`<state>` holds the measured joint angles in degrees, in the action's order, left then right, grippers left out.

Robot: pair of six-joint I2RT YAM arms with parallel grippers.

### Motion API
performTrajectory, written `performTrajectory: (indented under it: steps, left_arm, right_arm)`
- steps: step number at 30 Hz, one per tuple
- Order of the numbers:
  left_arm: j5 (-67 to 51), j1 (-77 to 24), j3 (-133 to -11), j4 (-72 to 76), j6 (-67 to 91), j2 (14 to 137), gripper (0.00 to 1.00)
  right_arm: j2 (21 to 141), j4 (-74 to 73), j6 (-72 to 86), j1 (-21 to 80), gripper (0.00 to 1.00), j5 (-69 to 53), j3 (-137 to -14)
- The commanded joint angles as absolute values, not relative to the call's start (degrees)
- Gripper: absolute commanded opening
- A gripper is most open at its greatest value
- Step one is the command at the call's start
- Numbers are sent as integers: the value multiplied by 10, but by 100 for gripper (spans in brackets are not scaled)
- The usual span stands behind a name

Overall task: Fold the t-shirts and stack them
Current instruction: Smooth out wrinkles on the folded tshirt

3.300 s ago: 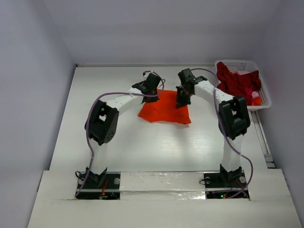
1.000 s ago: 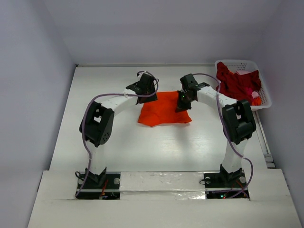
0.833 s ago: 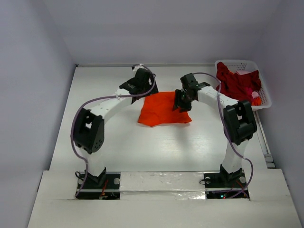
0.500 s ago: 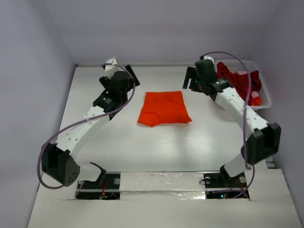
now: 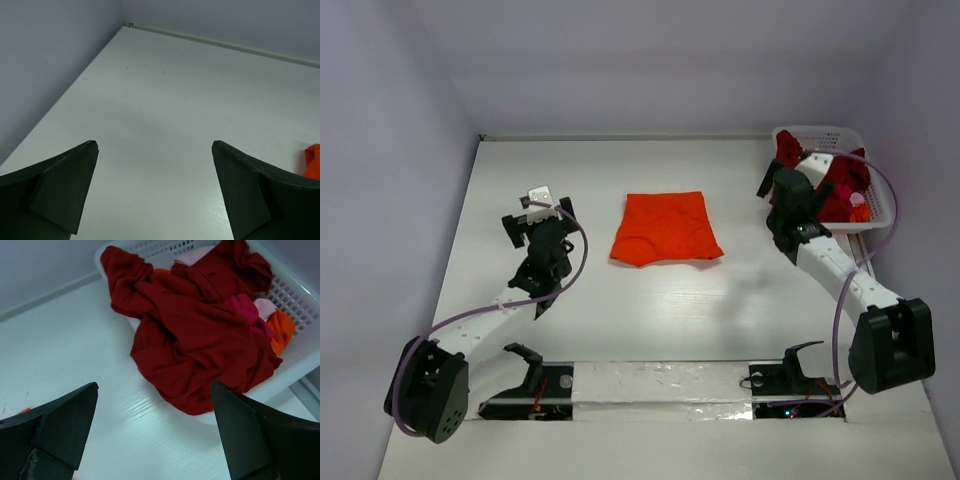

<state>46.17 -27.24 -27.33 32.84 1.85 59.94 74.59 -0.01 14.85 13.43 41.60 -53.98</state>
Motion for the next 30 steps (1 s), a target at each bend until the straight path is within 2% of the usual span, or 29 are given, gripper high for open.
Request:
performTrajectory:
  steps: [1,4,6,11,13,17,19,22,24,27,30]
  left_arm:
    - [453,-247,-270,444,-35,598,99]
    - [421,-212,-265,456,-4,625,99]
    - [417,-206,-264,481,24,642,99]
    - [429,-199,-244,560,36,716,99]
    - [414,-193,-207,671,6,723,99]
    - [331,-175,-238,597,10,732,99]
    - [287,-175,-186,658,-26,709,99]
    - [314,-164,-96,767,-53,675,99]
    - [323,-164,-90,780,-60,684,99]
    - [266,-159,-111,817,-92,733,99]
    - [322,-159,-124,866,-96,780,99]
  right_arm:
    - [671,250,115,116,100,495,-431]
    - [590,446,62,84,100,384,-288]
    - [577,525,36,55,100,315,-244]
    - [620,562,35,48,100,256,-234]
    - [625,577,26,48,100,236,-233]
    - [672,595,28,48,100,244,-244]
    - [698,615,37,48,100,262,-242]
    - [719,633,34,48,100,263,-244]
    - [719,627,35,43,100,257,-247]
    - [717,630,38,43,100,254,-244]
    - [713,637,40,43,100,255,-237]
